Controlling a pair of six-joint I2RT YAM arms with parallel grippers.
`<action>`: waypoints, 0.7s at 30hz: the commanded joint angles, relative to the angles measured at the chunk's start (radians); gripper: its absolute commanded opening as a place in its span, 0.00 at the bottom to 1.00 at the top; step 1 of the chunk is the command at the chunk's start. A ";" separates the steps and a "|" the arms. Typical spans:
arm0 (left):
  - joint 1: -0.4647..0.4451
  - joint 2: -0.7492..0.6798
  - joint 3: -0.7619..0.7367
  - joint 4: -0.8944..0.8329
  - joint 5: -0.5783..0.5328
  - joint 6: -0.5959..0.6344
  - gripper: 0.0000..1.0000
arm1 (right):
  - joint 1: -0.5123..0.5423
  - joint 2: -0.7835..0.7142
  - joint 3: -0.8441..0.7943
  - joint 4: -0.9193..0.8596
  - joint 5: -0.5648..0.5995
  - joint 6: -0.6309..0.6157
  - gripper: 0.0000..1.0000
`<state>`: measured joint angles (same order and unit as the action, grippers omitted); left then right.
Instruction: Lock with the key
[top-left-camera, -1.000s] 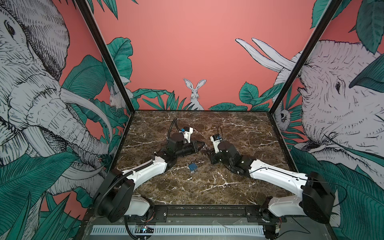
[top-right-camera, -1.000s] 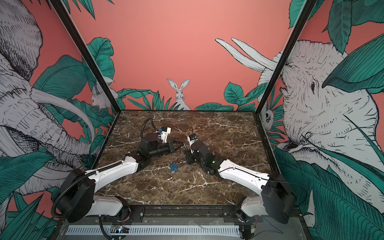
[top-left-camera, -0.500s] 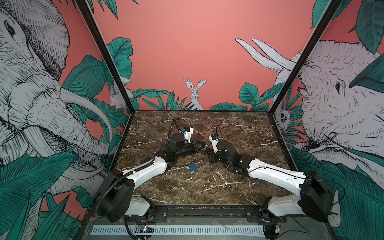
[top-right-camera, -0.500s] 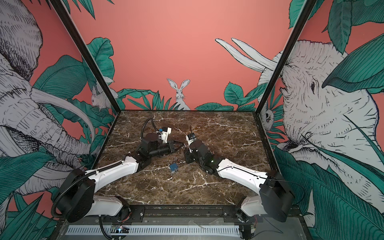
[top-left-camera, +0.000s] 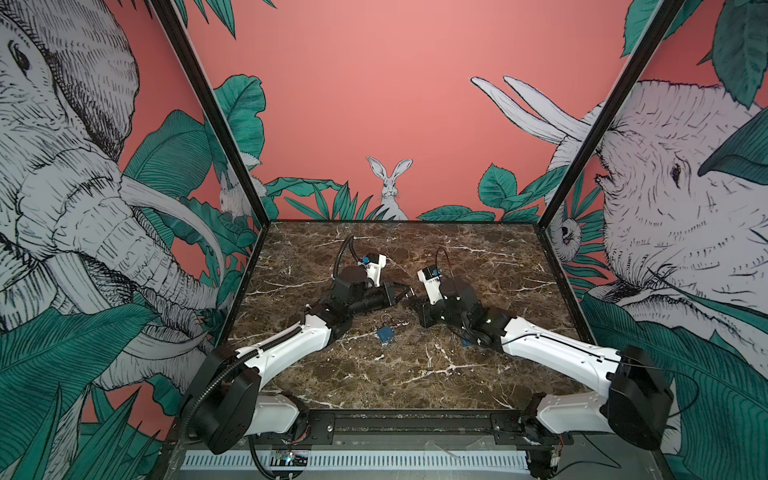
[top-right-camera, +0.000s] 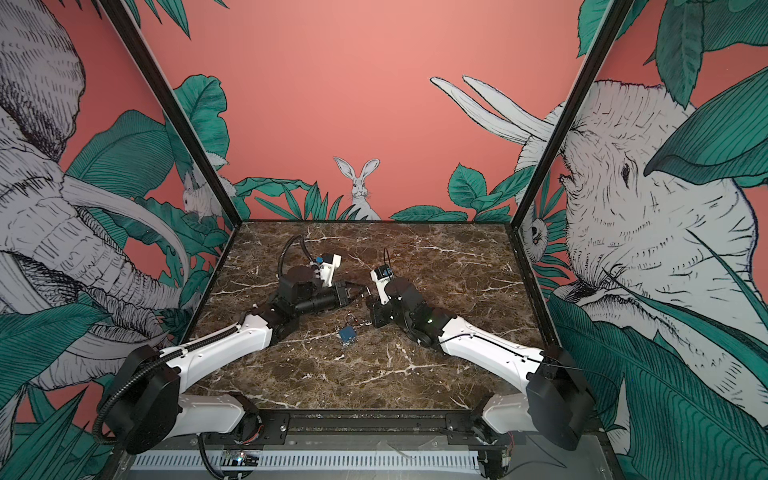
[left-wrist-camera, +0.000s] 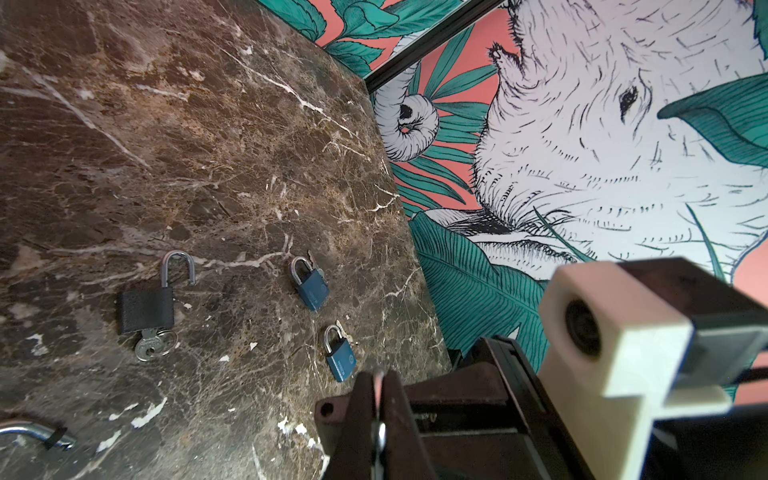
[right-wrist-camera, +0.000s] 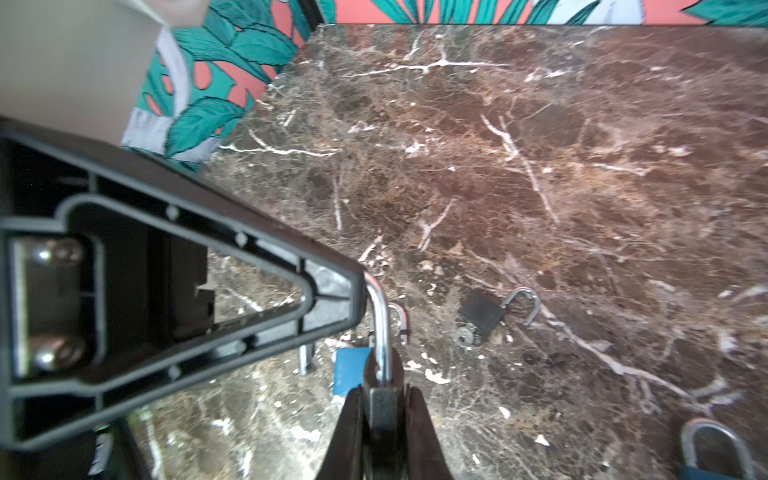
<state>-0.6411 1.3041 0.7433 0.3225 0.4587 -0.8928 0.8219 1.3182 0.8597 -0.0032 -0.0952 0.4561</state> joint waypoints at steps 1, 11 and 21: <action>0.005 -0.049 0.030 -0.094 -0.012 0.069 0.21 | -0.061 -0.039 0.027 -0.057 -0.154 0.044 0.00; 0.083 -0.144 0.058 -0.205 0.075 0.174 0.41 | -0.191 -0.100 0.045 -0.213 -0.558 0.010 0.00; 0.025 -0.081 0.208 -0.459 0.285 0.386 0.47 | -0.213 -0.056 0.107 -0.305 -0.729 -0.038 0.00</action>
<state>-0.5900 1.2156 0.9180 -0.0017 0.6949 -0.6121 0.6167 1.2499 0.9356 -0.3016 -0.7448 0.4431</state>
